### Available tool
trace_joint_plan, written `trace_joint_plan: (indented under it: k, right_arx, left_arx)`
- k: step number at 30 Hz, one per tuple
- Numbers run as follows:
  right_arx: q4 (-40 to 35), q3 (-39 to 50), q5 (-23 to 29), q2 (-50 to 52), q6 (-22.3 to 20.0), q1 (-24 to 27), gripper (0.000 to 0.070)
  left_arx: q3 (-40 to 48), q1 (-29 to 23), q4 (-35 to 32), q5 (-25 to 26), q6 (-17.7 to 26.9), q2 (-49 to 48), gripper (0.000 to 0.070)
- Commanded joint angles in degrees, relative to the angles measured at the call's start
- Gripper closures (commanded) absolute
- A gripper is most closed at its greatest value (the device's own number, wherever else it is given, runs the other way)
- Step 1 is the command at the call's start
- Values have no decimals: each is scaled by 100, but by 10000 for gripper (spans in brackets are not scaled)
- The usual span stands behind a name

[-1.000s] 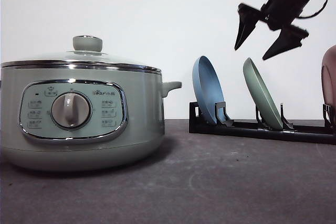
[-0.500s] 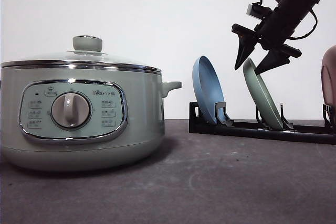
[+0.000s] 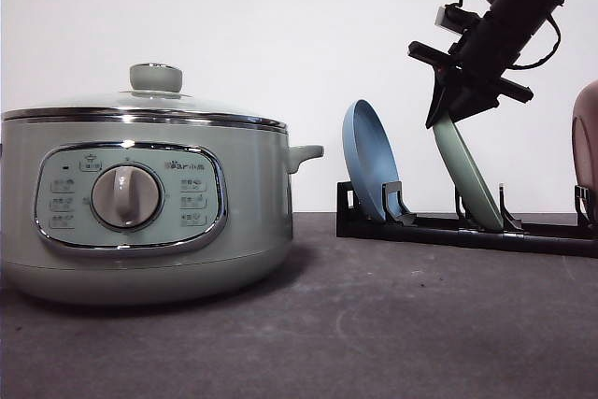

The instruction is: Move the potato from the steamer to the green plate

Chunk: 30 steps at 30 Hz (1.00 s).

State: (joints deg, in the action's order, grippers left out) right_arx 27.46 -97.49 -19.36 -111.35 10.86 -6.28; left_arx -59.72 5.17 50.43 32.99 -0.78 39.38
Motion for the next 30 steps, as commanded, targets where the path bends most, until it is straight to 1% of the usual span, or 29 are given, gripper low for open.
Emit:
trace_joint_plan:
  k: [1,5,12,21,25,30]
  right_arx:
    - [-35,-163,-34,-88,35,-7,694]
    - [-39,-264,-189,5,121,-8,694]
    - [112,-710,-205,322,124,-28,694]
    - [673,-1318,-210,935,95,-37,694]
    - [1173,-1351,-198,1379,-150,-118,694]
    - [2044,-1351,-34,1956,-754,-357,694]
  left_arx:
    - [-142,15,-61,35,11,31,63]
    - [-142,15,-61,35,11,31,63]
    - [-142,15,-68,35,15,31,63]
    - [-142,15,-72,35,20,31,63]
    - [-142,15,-72,35,20,31,63]
    - [-142,15,-72,33,20,31,63]
